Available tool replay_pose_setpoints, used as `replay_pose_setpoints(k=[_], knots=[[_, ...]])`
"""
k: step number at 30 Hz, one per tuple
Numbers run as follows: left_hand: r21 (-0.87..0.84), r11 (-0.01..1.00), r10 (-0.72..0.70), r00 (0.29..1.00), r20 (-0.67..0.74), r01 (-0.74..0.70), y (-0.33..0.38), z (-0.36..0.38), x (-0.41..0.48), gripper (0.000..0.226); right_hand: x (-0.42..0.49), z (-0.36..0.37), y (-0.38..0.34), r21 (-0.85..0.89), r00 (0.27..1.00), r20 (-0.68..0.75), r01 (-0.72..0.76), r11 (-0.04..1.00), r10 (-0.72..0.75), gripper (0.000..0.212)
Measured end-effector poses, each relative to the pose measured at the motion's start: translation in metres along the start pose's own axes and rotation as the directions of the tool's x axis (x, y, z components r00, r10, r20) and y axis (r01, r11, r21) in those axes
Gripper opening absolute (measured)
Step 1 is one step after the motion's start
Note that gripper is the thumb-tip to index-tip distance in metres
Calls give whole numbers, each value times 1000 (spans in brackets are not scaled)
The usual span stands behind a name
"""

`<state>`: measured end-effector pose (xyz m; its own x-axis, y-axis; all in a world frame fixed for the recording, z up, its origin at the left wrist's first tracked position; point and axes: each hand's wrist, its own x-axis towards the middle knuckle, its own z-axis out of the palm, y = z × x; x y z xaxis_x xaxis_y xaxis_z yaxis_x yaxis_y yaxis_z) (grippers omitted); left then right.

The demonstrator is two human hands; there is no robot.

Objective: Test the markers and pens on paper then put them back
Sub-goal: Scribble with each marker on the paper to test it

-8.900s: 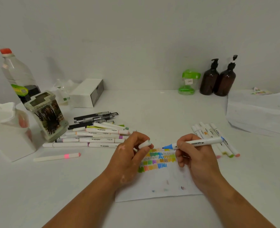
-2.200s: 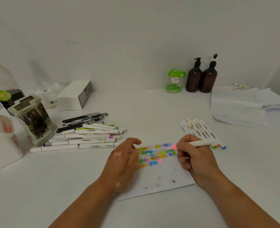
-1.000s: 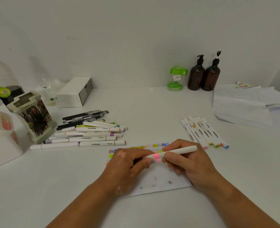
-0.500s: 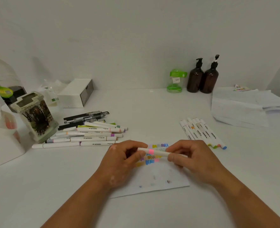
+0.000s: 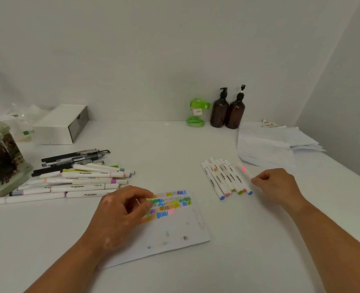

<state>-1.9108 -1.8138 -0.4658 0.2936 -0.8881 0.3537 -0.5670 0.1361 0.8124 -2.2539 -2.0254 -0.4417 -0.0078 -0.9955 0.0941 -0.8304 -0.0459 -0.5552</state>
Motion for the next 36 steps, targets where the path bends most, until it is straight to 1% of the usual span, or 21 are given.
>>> replay_pose_setpoints(k=[2, 6, 8, 10, 12, 13, 15, 17, 18, 20, 22, 24, 26, 28, 32, 36], knots=[[-1, 1000, -10, 1000, 4, 10, -1, 0, -1, 21, 7, 8, 0, -48, 999, 30, -21, 999, 23, 23], [6, 1000, -31, 999, 12, 31, -4, -3, -4, 20, 8, 12, -11, -104, 997, 72, 3, 995, 5, 29], [-6, 999, -42, 999, 4, 42, -5, -4, -4, 21, 2, 10, -15, -151, 999, 47, 20, 988, -13, 31], [-13, 999, -39, 999, -4, 39, -5, -5, -3, 20, -12, 8, -25, -181, 996, -25, 78, 980, -84, 25], [-7, 1000, -17, 1000, -4, 17, -4, -5, -4, 18, -38, 11, -40, -168, 978, -61, 187, 968, -200, 16], [-3, 1000, -9, 1000, -2, 9, -3, -5, -4, 18, -55, 15, -49, -151, 962, -48, 258, 954, -268, 14], [28, 1000, 14, 1000, -7, -13, -3, -7, -4, 18, -90, 26, -65, -103, 927, 34, 374, 922, -373, 13], [163, 985, 68, 996, -50, -59, -6, -12, -1, 16, -117, 38, -76, -68, 900, 139, 424, 903, -412, 14], [267, 961, 103, 991, -85, -76, -9, -17, 2, 14, -125, 42, -81, -56, 890, 172, 436, 898, -422, 14], [471, 881, 132, 981, -146, -48, -19, -33, 9, 14, -135, 50, -87, -26, 875, 198, 455, 890, -441, 12], [640, 768, 88, 988, -129, 15, -33, -50, 15, 22, -137, 54, -92, 2, 862, 198, 475, 880, -466, 10], [737, 675, 37, 997, -73, 29, -45, -62, 16, 27, -137, 57, -95, 21, 858, 188, 484, 875, -479, 11], [780, 625, 22, 999, -38, 16, -52, -66, 13, 29, -137, 58, -98, 41, 856, 182, 485, 873, -484, 13], [808, 589, 24, 999, -33, 12, -57, -65, 9, 30, -137, 58, -99, 59, 853, 181, 487, 871, -489, 13], [813, 581, 84, 996, -18, -35, -58, -61, 11, 28, -138, 56, -98, 85, 855, 172, 483, 872, -490, 12], [818, 569, 80, 996, 48, -85, -56, -56, 17, 28, -139, 50, -93, 99, 859, 164, 475, 874, -485, 12]])
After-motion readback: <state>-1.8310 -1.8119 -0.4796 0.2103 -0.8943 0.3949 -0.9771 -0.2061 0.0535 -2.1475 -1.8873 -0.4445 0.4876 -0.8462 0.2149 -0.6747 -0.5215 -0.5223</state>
